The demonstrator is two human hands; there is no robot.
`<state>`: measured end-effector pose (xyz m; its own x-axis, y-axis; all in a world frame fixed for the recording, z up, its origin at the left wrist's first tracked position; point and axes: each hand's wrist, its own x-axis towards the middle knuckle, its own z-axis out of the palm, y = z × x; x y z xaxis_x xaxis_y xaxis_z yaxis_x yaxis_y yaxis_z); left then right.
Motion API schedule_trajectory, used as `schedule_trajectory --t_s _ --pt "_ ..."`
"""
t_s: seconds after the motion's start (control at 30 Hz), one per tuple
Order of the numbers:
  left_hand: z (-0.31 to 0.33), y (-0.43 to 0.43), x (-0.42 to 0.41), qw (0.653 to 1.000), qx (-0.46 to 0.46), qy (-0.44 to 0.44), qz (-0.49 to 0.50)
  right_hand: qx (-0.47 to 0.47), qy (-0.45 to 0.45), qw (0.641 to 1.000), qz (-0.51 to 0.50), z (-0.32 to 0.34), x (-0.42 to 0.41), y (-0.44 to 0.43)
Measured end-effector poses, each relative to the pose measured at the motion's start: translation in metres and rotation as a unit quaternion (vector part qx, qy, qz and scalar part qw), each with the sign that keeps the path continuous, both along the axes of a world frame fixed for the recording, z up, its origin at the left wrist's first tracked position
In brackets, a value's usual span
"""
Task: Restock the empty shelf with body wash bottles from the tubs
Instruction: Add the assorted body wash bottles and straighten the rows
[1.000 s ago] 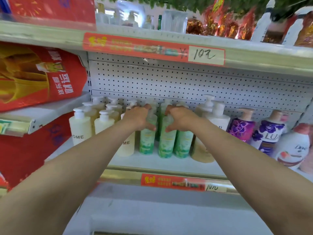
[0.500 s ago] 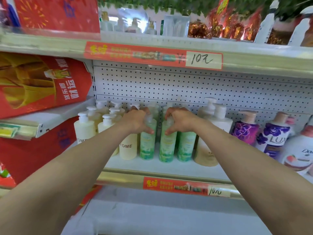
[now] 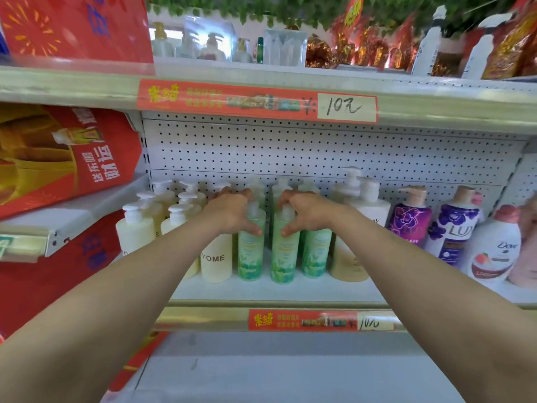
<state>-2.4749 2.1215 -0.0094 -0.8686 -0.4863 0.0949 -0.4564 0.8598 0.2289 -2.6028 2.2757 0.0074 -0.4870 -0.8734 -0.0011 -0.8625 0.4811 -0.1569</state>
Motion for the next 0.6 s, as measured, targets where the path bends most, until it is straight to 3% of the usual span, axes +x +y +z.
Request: schedule_trajectory --t_s 0.1,0.2,0.33,0.43,0.6 --pt "-0.001 -0.001 0.0 1.0 -0.013 -0.008 0.002 -0.064 -0.06 0.996 -0.003 0.007 -0.003 0.008" --pt "0.003 0.003 -0.001 0.999 -0.033 0.019 0.011 -0.117 -0.036 0.991 -0.052 0.025 -0.017 0.025" --pt "0.008 0.022 -0.016 0.992 -0.024 0.102 -0.072 -0.007 0.017 0.995 -0.1 0.023 -0.029 0.042" --pt "0.004 0.04 -0.028 0.988 -0.009 0.092 -0.125 0.029 0.043 0.996 -0.075 0.012 -0.029 0.042" --pt "-0.006 0.051 -0.036 0.991 -0.024 0.063 -0.117 0.053 0.125 0.99 -0.039 0.007 -0.032 0.041"
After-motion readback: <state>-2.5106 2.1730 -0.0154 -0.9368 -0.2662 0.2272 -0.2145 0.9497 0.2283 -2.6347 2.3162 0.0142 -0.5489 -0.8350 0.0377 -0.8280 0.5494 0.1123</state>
